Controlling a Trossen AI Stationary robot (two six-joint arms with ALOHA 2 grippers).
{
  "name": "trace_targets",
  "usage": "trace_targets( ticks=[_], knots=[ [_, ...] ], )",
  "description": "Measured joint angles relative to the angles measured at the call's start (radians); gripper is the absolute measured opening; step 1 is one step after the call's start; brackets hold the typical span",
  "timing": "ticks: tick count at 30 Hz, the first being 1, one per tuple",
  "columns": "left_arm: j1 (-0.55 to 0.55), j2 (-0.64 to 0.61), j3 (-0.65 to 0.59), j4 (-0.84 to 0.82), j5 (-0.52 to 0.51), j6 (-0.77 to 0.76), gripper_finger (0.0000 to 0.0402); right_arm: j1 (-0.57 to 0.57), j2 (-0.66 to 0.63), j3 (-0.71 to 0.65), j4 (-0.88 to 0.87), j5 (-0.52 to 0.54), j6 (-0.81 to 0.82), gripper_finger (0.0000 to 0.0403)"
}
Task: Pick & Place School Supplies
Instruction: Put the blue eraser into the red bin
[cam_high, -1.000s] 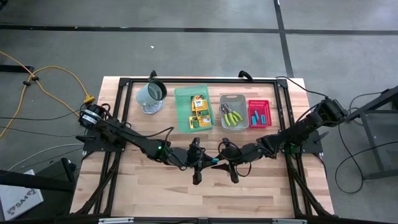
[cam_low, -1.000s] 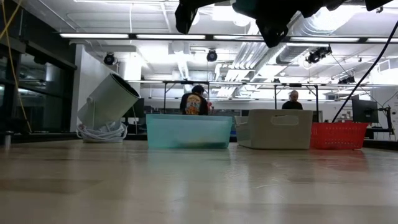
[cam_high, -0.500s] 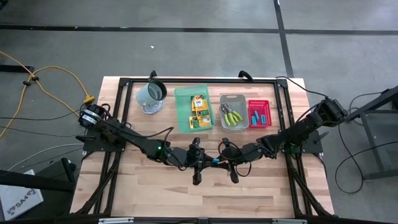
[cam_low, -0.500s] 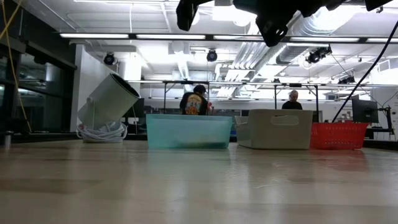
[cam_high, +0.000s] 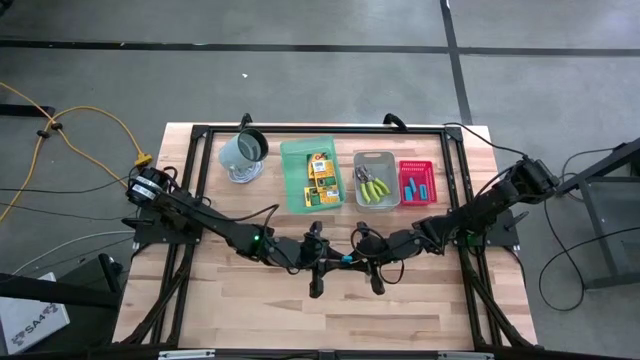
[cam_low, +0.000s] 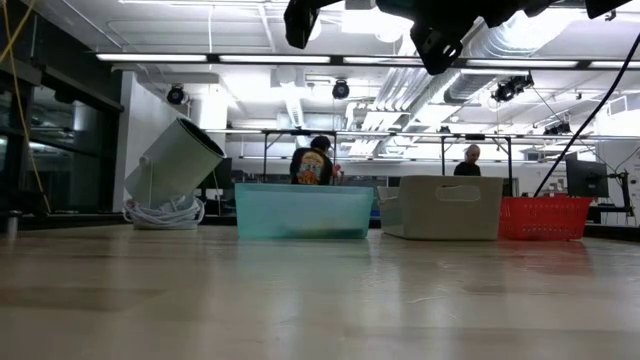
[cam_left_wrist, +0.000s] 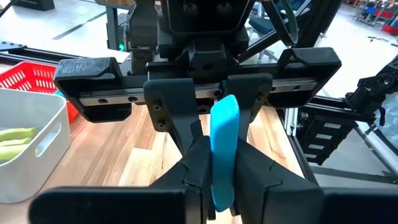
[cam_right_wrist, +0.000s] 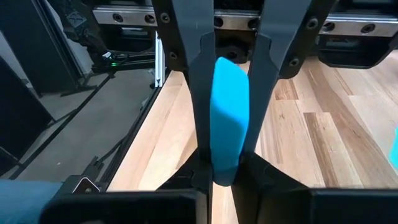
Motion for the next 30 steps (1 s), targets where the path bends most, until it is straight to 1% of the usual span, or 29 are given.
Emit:
trace_targets(
  ticks=[9, 14, 17, 22, 26, 30],
  knots=[
    [0.0, 0.0, 0.0, -0.003, 0.005, 0.001, 0.012, 0.0, 0.0, 0.0, -0.002, -0.006, 0.0, 0.0023],
    [0.0, 0.0, 0.0, -0.003, 0.005, 0.001, 0.0148, 0.0, 0.0, 0.0, -0.002, -0.006, 0.0, 0.0023],
    [-0.001, 0.0, 0.0, -0.004, 0.009, 0.001, 0.0156, 0.004, 0.0, 0.0, -0.006, -0.005, 0.002, 0.0023],
    [-0.005, 0.0, 0.0, -0.005, 0.02, 0.002, 0.0158, 0.029, -0.013, 0.0, -0.028, 0.005, 0.006, 0.0023],
    [-0.005, 0.001, 0.0, -0.005, 0.022, 0.002, 0.0159, 0.059, -0.047, 0.0, -0.088, 0.079, 0.013, 0.0023],
    [-0.005, 0.001, 0.0, -0.004, 0.021, 0.002, 0.0159, 0.075, -0.099, 0.0, -0.215, 0.146, 0.067, 0.0023]
  ],
)
